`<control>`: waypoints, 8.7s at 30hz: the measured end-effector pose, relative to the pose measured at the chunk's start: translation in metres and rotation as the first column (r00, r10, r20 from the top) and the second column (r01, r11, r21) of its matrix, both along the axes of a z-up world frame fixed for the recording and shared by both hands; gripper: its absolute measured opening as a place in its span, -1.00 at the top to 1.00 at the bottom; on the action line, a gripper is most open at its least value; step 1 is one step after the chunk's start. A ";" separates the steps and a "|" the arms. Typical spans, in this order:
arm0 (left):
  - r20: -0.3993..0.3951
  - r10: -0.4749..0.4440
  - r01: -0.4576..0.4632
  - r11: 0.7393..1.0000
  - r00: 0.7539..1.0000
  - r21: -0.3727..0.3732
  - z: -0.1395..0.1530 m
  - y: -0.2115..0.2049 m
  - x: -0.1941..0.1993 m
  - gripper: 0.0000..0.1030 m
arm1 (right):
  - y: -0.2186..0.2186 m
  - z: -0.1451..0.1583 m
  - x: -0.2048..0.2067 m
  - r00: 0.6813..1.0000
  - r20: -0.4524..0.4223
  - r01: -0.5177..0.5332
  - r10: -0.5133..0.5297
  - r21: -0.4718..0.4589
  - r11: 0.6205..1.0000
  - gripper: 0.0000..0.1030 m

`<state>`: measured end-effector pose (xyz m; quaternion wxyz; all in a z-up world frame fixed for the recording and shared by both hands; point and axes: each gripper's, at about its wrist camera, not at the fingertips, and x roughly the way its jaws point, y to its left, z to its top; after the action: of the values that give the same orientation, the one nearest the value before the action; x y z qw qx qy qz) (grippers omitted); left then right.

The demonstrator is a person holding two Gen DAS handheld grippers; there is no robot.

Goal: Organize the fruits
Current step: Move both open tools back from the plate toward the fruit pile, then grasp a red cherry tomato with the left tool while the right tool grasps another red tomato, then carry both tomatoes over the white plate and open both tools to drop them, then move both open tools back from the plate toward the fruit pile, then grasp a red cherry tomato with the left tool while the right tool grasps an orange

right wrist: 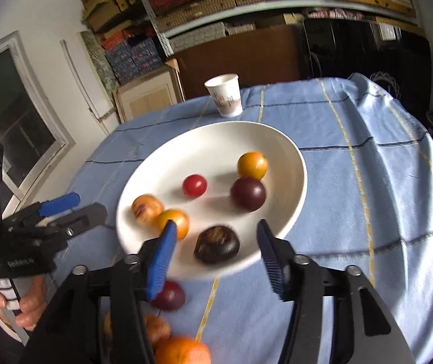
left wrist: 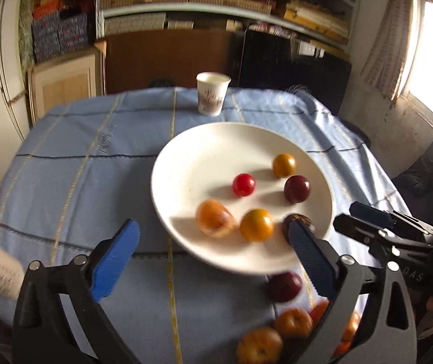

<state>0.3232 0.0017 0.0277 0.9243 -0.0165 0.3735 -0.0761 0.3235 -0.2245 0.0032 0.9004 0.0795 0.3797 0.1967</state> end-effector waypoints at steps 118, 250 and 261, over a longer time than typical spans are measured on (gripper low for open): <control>-0.138 0.035 -0.048 0.995 0.990 -0.090 -0.065 0.009 -0.147 0.40 | -0.040 -0.055 -0.151 0.991 -0.130 0.025 -0.021 0.025 0.999 0.52; -0.086 0.083 -0.095 0.983 0.993 -0.156 -0.064 0.038 -0.189 -0.89 | 0.037 -0.058 -0.141 0.988 -0.151 0.005 -0.041 -0.232 0.973 0.17; -0.082 0.058 -0.064 0.995 0.995 -0.071 -0.065 0.037 -0.168 -0.63 | 0.006 -0.058 -0.154 0.984 -0.166 0.051 -0.069 -0.108 0.993 0.19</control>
<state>0.1547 0.0390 -0.0378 0.9093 -0.0649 0.4066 -0.0610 0.1699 -0.2188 -0.0551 0.8733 0.0604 0.4620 0.1420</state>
